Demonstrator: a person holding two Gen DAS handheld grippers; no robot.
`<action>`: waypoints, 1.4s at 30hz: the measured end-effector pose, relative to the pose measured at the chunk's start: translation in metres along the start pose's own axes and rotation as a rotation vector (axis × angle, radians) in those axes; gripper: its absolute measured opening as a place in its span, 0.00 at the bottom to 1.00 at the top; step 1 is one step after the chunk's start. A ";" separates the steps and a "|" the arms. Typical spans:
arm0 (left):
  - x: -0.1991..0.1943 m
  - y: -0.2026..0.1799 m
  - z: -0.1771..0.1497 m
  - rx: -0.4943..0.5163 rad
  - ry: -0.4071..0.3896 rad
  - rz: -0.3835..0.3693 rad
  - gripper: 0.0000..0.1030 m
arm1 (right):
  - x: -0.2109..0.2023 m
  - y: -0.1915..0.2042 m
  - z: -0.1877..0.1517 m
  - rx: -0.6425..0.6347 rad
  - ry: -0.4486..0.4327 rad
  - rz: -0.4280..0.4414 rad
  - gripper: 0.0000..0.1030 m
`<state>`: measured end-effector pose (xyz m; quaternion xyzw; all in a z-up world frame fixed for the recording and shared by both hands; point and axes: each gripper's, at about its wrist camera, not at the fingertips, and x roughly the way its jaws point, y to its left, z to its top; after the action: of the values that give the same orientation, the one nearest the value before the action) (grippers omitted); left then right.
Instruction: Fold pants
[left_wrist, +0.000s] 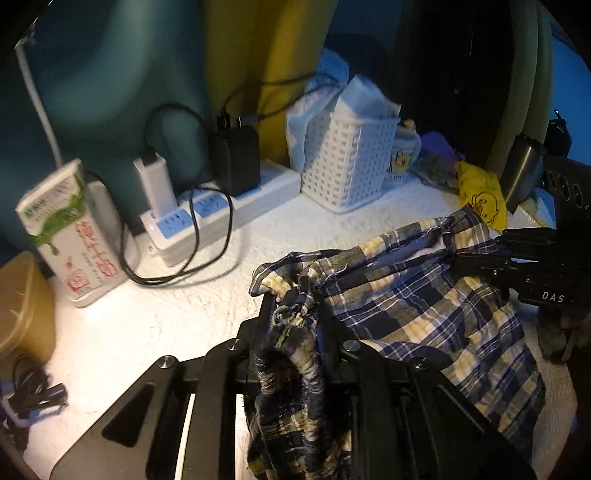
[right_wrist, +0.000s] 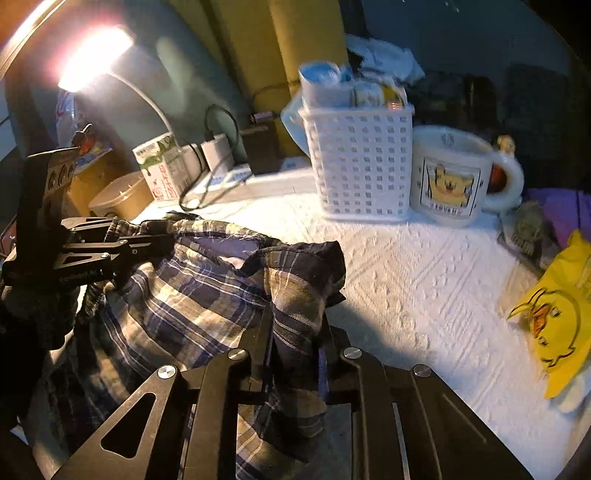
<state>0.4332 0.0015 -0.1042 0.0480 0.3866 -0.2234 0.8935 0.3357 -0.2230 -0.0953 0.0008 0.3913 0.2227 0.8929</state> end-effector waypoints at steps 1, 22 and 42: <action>-0.005 -0.001 0.001 -0.001 -0.012 0.005 0.16 | -0.004 0.002 0.001 -0.004 -0.010 -0.002 0.18; -0.082 0.025 -0.012 -0.133 -0.144 0.130 0.16 | -0.024 0.055 0.041 -0.119 -0.109 0.035 0.17; -0.239 -0.011 -0.030 -0.092 -0.411 0.193 0.16 | -0.165 0.149 0.039 -0.263 -0.361 0.021 0.17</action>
<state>0.2642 0.0857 0.0463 -0.0026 0.1998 -0.1240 0.9720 0.2056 -0.1475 0.0738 -0.0716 0.1929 0.2772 0.9385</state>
